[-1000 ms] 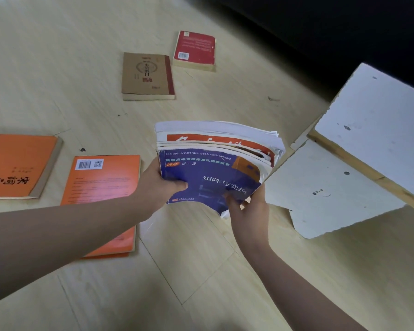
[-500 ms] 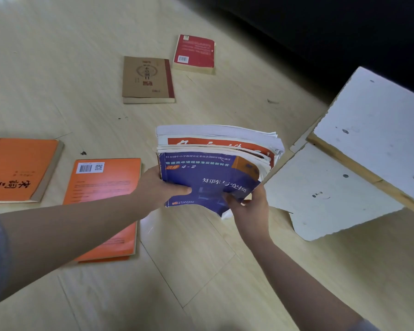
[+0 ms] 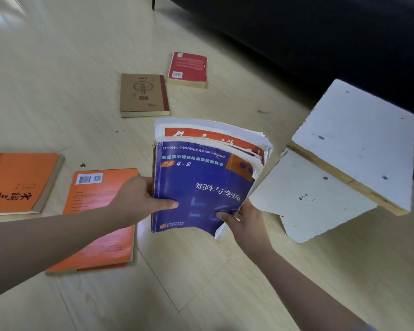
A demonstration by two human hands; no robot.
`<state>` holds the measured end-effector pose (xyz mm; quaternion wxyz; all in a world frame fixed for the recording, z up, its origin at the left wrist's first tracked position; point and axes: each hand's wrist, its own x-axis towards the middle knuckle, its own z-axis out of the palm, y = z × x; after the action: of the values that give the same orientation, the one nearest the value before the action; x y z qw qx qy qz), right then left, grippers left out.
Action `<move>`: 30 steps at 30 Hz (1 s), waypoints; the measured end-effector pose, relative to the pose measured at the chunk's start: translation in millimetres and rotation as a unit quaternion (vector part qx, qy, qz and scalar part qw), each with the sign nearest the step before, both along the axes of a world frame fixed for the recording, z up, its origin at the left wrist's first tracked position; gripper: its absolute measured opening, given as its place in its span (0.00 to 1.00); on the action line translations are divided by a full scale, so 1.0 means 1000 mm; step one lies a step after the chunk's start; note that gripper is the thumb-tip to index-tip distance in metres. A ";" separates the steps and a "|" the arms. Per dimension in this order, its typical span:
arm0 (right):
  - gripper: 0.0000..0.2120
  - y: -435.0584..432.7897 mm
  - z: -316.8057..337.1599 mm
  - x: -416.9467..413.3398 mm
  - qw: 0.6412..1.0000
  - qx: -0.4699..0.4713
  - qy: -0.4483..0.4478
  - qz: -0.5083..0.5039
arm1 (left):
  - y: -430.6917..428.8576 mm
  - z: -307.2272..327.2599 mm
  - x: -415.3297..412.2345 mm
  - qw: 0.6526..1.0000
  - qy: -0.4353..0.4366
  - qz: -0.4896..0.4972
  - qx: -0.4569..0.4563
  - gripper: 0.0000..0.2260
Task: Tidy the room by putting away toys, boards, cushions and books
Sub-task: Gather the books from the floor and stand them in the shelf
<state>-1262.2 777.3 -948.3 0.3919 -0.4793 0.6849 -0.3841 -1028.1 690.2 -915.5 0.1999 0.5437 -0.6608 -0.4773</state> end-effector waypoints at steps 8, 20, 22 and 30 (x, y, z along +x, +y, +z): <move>0.15 -0.002 0.098 0.012 0.996 -0.089 -0.024 0.004 | -0.008 0.105 0.013 0.996 0.027 -0.014 -0.087 0.12; 0.17 -0.004 0.248 -0.059 0.980 -0.197 -0.010 -0.034 | -0.015 0.237 -0.069 0.973 0.146 -0.032 -0.178 0.14; 0.16 0.006 0.256 -0.088 0.977 -0.204 -0.026 -0.064 | -0.017 0.245 -0.104 0.974 0.143 -0.058 -0.165 0.16; 0.12 0.041 0.257 -0.187 0.948 -0.229 -0.032 -0.220 | -0.007 0.261 -0.240 0.968 0.129 -0.139 -0.162 0.16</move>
<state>-1449.4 818.7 -690.9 0.1992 -0.3810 0.6539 -0.6226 -1267.6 682.9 -654.3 0.3004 0.3407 -0.7672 -0.4528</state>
